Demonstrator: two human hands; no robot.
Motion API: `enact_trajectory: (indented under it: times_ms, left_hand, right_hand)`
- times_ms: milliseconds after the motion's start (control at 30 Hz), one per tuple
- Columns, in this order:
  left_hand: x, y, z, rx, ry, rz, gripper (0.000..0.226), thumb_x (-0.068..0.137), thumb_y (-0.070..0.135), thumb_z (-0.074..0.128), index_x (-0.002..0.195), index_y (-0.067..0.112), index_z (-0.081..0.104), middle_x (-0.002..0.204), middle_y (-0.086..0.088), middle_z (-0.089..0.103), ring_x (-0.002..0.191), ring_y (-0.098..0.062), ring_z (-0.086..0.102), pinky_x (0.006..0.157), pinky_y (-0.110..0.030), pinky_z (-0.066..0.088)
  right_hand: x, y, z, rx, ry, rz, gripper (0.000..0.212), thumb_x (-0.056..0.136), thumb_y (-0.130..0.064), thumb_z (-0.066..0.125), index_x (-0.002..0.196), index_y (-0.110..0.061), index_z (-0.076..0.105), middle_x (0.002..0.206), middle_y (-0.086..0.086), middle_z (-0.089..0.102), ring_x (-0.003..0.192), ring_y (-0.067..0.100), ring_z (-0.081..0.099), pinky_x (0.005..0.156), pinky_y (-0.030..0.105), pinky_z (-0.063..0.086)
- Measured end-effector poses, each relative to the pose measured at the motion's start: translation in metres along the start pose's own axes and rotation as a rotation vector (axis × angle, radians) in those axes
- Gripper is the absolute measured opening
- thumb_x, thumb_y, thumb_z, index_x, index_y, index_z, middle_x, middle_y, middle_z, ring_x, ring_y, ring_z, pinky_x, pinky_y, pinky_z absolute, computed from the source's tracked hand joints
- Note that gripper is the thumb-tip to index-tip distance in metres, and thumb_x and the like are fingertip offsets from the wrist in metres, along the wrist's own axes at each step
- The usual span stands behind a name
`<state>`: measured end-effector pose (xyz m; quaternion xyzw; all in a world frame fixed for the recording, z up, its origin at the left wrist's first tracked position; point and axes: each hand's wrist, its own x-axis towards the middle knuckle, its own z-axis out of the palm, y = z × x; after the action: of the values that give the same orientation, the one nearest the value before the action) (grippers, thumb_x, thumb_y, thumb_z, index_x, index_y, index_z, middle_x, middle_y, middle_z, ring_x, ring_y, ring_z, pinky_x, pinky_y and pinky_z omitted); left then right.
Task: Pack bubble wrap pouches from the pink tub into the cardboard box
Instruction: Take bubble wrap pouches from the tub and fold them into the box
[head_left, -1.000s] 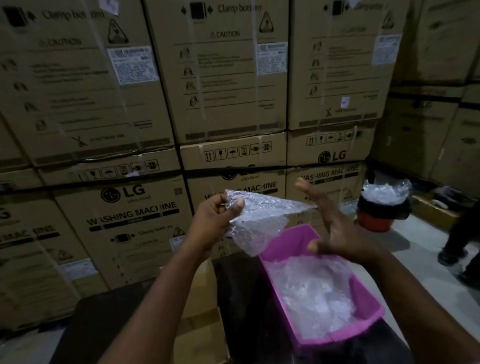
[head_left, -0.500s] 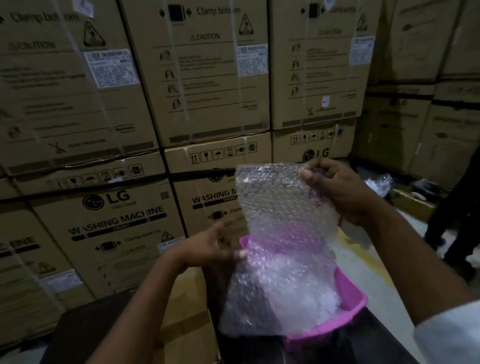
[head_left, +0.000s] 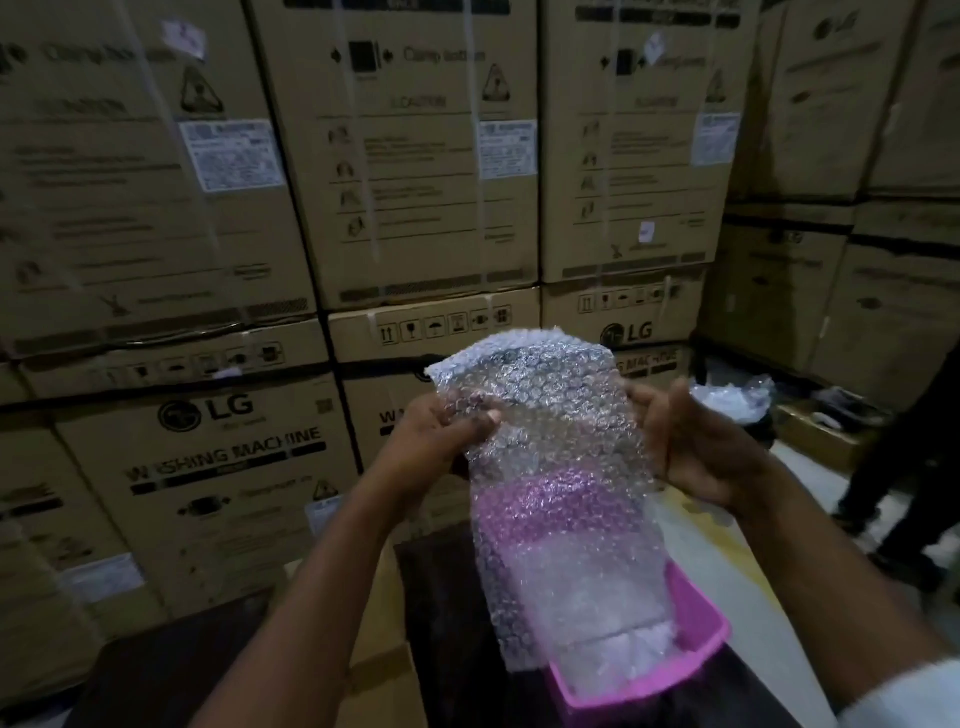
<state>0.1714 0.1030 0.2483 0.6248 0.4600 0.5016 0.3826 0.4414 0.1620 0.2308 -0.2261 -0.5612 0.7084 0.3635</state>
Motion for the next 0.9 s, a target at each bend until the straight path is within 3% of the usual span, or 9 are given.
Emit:
enact_trajectory:
  times_ms: [167,267,400,467,600,667,800,867,900]
  left_hand:
    - [-0.008,0.009,-0.006,-0.005,-0.082,-0.041,0.014,0.09,0.033,0.063,0.1,0.023,0.059,0.077,0.011,0.065,0.063,0.0,0.061,0.056,-0.017,0.048]
    - [-0.014,0.006,-0.007,0.018,-0.151,-0.041,0.023,0.081,0.032,0.067,0.094,0.016,0.056,0.068,0.009,0.063,0.059,-0.005,0.059,0.052,-0.017,0.046]
    - [-0.015,0.007,-0.017,-0.028,-0.123,0.032,0.027,0.084,0.019,0.065,0.108,0.006,0.063,0.077,0.003,0.066,0.072,-0.016,0.061,0.062,-0.024,0.051]
    - [-0.015,0.013,-0.024,0.061,-0.189,0.086,0.022,0.088,0.019,0.063,0.106,0.007,0.066,0.074,0.003,0.066,0.069,-0.014,0.06,0.062,-0.024,0.049]
    - [-0.019,0.041,-0.034,0.227,-0.261,0.262,0.013,0.088,0.021,0.066,0.093,0.031,0.072,0.084,0.006,0.069,0.075,-0.008,0.064,0.065,-0.021,0.051]
    - [-0.028,0.066,-0.041,0.202,-0.354,0.375,0.017,0.086,0.022,0.066,0.095,0.036,0.072,0.097,0.013,0.071,0.089,-0.006,0.067,0.074,-0.02,0.054]
    - [-0.035,0.095,-0.058,0.341,-0.456,0.481,0.019,0.092,0.013,0.055,0.1,0.015,0.072,0.104,0.002,0.071,0.099,-0.019,0.067,0.081,-0.032,0.055]
    - [-0.032,0.096,-0.063,0.35,-0.418,0.451,0.022,0.089,0.0,0.051,0.087,0.004,0.073,0.092,-0.011,0.068,0.086,-0.025,0.066,0.072,-0.042,0.055]
    - [-0.03,0.096,-0.065,0.337,-0.39,0.434,0.024,0.085,-0.003,0.049,0.083,0.003,0.073,0.087,-0.013,0.068,0.081,-0.024,0.065,0.069,-0.039,0.054]
  right_hand:
    - [0.017,0.019,0.018,-0.195,0.266,-0.021,0.059,0.075,-0.023,0.076,0.128,-0.013,0.054,0.125,0.021,0.061,0.118,0.043,0.055,0.103,0.06,0.04]
    - [0.022,0.018,0.026,-0.167,0.299,-0.088,0.06,0.076,-0.025,0.076,0.131,-0.018,0.052,0.125,0.015,0.063,0.118,0.039,0.057,0.102,0.061,0.041]
    - [0.022,0.008,0.029,-0.102,0.233,-0.106,0.05,0.079,-0.016,0.071,0.126,-0.008,0.056,0.129,0.031,0.052,0.114,0.045,0.052,0.104,0.065,0.031]
    - [0.023,0.0,0.034,-0.149,0.184,-0.123,0.048,0.078,-0.016,0.069,0.124,-0.007,0.057,0.123,0.031,0.055,0.107,0.039,0.052,0.099,0.059,0.04]
    - [0.013,-0.023,0.043,-0.292,0.04,-0.327,0.02,0.085,-0.011,0.065,0.102,-0.017,0.074,0.097,0.01,0.069,0.089,0.028,0.061,0.075,0.03,0.054]
    - [-0.004,-0.042,0.053,-0.332,-0.046,-0.397,0.02,0.086,-0.013,0.061,0.088,-0.025,0.077,0.087,-0.004,0.074,0.079,0.011,0.068,0.069,0.021,0.056]
    - [-0.025,-0.076,0.07,-0.533,-0.231,-0.42,0.007,0.082,-0.037,0.07,0.086,-0.034,0.075,0.087,-0.014,0.072,0.081,0.0,0.067,0.072,0.017,0.054]
    - [-0.027,-0.084,0.065,-0.639,-0.197,-0.429,0.011,0.071,-0.024,0.08,0.081,-0.029,0.077,0.086,-0.007,0.072,0.081,0.005,0.068,0.07,0.021,0.056]
    - [-0.023,-0.086,0.061,-0.707,-0.181,-0.464,0.02,0.076,-0.007,0.071,0.086,-0.023,0.077,0.093,-0.001,0.071,0.087,0.011,0.068,0.073,0.026,0.057]
